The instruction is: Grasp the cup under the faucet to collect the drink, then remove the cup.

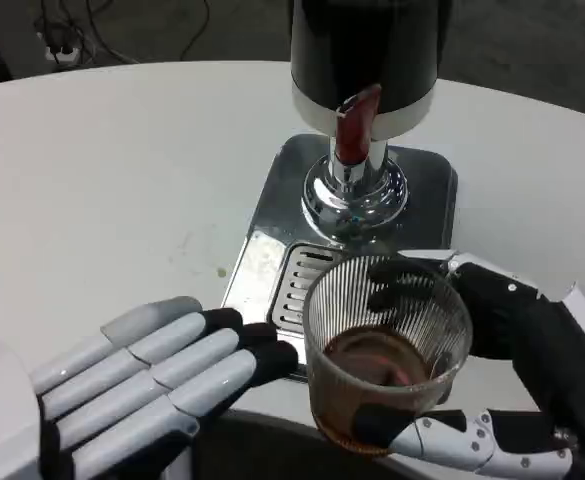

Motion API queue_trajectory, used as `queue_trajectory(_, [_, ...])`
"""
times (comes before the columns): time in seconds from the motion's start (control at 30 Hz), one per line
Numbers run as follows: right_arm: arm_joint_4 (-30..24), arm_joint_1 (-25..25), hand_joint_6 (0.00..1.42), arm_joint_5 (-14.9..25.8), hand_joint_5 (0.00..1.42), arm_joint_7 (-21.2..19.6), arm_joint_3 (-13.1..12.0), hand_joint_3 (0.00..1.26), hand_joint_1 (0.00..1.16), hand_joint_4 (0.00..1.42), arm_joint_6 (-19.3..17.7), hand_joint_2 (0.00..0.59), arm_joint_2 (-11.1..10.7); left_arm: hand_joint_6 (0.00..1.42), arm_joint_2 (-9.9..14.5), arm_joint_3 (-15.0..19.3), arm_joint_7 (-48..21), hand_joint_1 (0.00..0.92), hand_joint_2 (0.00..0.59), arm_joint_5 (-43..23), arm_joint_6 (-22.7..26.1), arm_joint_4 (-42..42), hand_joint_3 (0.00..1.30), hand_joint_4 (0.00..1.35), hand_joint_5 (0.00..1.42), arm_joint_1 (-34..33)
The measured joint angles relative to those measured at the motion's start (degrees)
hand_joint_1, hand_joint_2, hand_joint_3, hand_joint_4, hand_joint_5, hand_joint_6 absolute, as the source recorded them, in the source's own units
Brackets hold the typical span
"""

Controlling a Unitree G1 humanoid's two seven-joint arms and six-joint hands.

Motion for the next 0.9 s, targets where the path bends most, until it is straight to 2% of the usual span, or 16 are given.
queue_trajectory(0.33, [-0.84,0.04,1.03,0.1,1.06,0.44,-1.01,0.77,0.83,0.82,1.32,0.171,-0.22,0.0,-0.4,-0.09,0.9,0.0,0.084,0.07,-0.02,0.0,0.0,0.0,0.0,0.09])
queue_trajectory(0.9, [-1.2,0.32,1.03,0.11,1.07,0.54,-0.88,0.78,0.82,0.83,2.09,0.166,-0.6,0.0,-0.4,-0.08,0.96,0.0,0.08,0.08,-0.72,0.66,0.0,0.0,0.0,0.96])
